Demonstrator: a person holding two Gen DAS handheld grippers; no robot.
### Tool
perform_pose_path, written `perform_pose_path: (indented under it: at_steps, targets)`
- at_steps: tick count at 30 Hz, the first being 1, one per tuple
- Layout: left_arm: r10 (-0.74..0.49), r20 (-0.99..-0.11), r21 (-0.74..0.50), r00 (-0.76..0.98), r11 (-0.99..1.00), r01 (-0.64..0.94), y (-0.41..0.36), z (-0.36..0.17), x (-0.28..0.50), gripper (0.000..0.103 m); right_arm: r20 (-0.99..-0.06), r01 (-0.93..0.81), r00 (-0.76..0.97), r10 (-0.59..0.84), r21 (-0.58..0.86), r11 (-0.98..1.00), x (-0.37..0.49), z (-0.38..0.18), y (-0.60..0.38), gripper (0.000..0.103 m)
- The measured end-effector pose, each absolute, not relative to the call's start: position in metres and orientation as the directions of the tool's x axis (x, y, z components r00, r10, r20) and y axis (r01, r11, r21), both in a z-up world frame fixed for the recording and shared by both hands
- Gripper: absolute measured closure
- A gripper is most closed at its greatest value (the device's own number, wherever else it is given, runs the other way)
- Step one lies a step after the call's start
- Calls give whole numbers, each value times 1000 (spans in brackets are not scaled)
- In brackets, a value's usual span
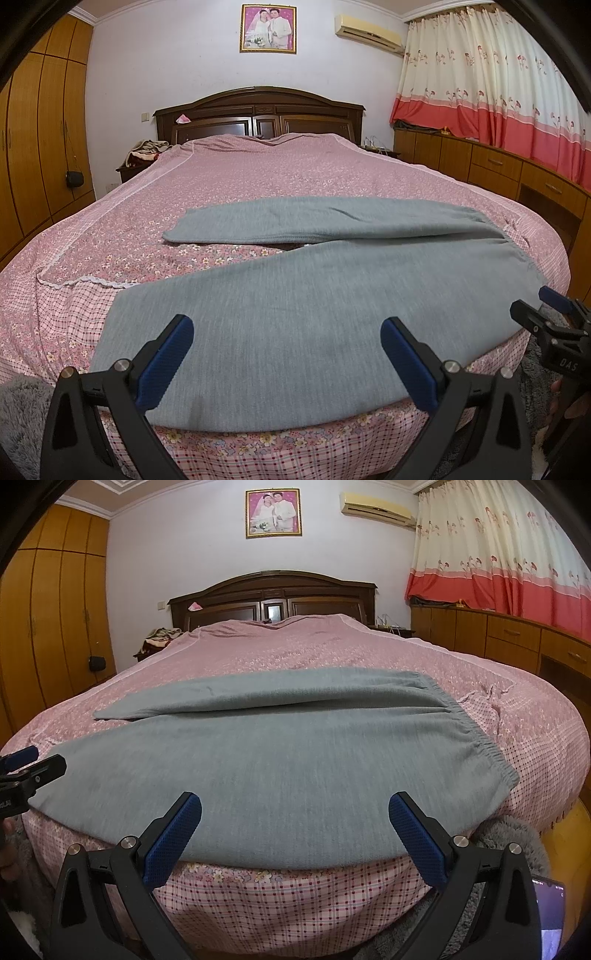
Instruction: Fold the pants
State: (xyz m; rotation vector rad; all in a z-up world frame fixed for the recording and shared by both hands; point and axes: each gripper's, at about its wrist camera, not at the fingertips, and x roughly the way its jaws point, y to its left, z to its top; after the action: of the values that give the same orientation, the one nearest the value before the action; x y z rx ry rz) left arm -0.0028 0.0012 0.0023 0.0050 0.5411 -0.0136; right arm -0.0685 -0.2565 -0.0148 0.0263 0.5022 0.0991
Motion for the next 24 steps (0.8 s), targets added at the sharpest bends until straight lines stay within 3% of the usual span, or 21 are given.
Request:
perform_pose_path:
  at_steps: [24]
  targets:
    - [-22,-527,-7,849,1000,21,2,-2,1,0,-487,-84,868,100,55,995,-67,-17,-260,0]
